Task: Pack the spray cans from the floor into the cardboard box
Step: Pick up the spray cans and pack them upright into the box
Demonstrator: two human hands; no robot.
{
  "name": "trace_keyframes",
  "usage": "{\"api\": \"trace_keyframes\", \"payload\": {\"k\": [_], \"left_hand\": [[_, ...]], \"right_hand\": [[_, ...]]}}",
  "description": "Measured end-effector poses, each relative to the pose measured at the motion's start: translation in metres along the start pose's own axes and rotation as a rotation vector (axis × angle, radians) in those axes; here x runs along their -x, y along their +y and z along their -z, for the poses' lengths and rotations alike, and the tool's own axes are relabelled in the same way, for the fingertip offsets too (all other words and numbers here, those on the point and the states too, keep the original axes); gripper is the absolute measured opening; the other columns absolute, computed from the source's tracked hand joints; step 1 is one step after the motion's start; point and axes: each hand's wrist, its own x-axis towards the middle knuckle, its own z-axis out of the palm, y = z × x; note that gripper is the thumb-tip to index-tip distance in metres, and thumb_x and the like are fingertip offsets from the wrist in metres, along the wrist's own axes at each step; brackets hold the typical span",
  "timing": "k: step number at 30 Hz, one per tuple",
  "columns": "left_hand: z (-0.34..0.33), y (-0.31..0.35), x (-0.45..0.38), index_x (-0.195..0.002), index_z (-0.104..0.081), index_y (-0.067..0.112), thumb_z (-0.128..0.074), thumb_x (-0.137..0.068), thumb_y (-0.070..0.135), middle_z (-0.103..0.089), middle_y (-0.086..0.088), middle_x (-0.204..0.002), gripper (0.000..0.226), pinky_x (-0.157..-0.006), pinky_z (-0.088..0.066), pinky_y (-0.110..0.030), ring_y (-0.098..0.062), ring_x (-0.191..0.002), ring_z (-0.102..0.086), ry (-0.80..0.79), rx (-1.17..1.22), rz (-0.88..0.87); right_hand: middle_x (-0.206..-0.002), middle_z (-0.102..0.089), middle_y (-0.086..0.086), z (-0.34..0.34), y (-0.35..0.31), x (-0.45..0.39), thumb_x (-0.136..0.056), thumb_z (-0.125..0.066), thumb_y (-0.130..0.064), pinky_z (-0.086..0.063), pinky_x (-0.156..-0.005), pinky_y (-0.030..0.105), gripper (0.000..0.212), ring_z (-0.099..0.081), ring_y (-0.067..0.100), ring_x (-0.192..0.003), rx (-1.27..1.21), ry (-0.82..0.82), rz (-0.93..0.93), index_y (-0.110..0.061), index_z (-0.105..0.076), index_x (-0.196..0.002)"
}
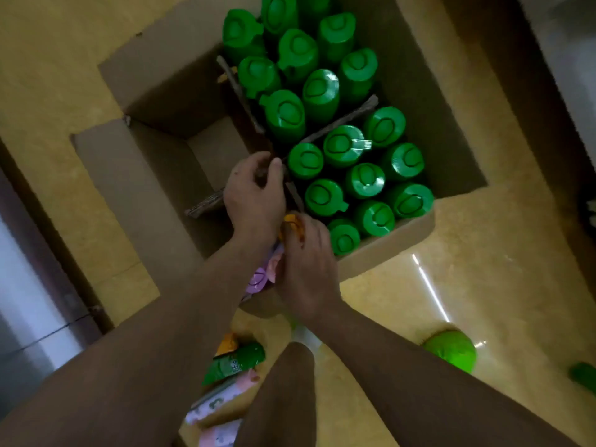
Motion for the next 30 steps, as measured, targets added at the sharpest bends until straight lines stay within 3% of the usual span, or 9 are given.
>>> {"api": "trace_keyframes", "payload": {"k": [2,3,5,7,15,21,30], "left_hand": [[-0.008,0.025,0.007,-0.115,-0.069,0.019,-0.059,-0.095,0.033,-0.062,0.01,-0.11,0.026,-0.083,-0.035,-0.002,-0.002,-0.101,-0.054,-0.013,-0.043,-0.129],[-0.014,0.036,0.011,-0.115,-0.069,0.018,-0.059,-0.095,0.034,-0.062,0.007,-0.112,0.028,-0.087,-0.038,-0.006,-0.005,-0.103,-0.055,-0.026,-0.064,-0.212],[-0.033,0.06,0.021,-0.115,-0.069,0.015,-0.057,-0.094,0.036,-0.065,-0.001,-0.116,0.032,-0.096,-0.045,-0.027,-0.016,-0.11,-0.057,-0.066,-0.109,-0.35],[-0.059,0.082,0.037,-0.116,-0.069,0.013,-0.057,-0.092,0.038,-0.065,-0.006,-0.121,0.037,-0.1,-0.044,-0.036,-0.022,-0.116,-0.057,-0.112,-0.155,-0.444],[-0.177,0.149,0.17,-0.129,-0.064,0.022,-0.058,-0.096,0.037,-0.052,-0.004,-0.141,0.037,-0.105,-0.028,-0.02,-0.018,-0.132,-0.043,-0.413,-0.298,-0.753],[-0.263,0.148,0.286,-0.13,-0.063,0.015,-0.063,-0.093,0.028,-0.055,-0.01,-0.138,0.039,-0.105,-0.039,-0.037,-0.027,-0.128,-0.047,-0.698,-0.409,-1.09],[-0.369,0.114,0.458,-0.132,-0.061,0.014,-0.068,-0.087,0.025,-0.054,-0.013,-0.138,0.047,-0.106,-0.037,-0.039,-0.03,-0.129,-0.047,-0.978,-0.458,-1.198]], "right_hand": [[-0.131,-0.054,0.02,0.018,0.009,0.009,-0.084,-0.069,-0.01,-0.047,-0.091,0.043,0.043,-0.05,0.037,-0.117,-0.084,0.076,0.033,-0.004,-0.059,-0.126],[-0.129,-0.055,0.021,0.029,0.015,0.012,-0.084,-0.068,-0.01,-0.046,-0.092,0.043,0.042,-0.051,0.037,-0.115,-0.129,0.118,0.045,-0.003,-0.059,-0.125],[-0.128,-0.055,0.022,0.053,0.034,0.019,-0.084,-0.063,-0.013,-0.045,-0.095,0.045,0.041,-0.051,0.038,-0.114,-0.176,0.167,0.016,-0.004,-0.06,-0.123],[-0.131,-0.052,0.021,0.077,0.062,0.026,-0.082,-0.059,-0.018,-0.044,-0.099,0.046,0.046,-0.049,0.038,-0.118,-0.18,0.185,-0.09,-0.006,-0.058,-0.127],[-0.136,-0.049,0.017,0.147,0.212,0.098,-0.08,-0.067,-0.026,-0.04,-0.103,0.045,0.062,-0.042,0.035,-0.124,-0.11,0.37,-0.466,-0.011,-0.051,-0.138],[-0.134,-0.05,0.018,0.166,0.337,0.204,-0.081,-0.069,-0.028,-0.041,-0.102,0.045,0.061,-0.044,0.036,-0.121,-0.085,0.53,-0.791,-0.011,-0.051,-0.137],[-0.142,-0.042,0.024,0.163,0.476,0.376,-0.082,-0.068,-0.033,-0.033,-0.107,0.05,0.063,-0.039,0.044,-0.128,0.0,0.701,-1.257,-0.013,-0.048,-0.139]]}}
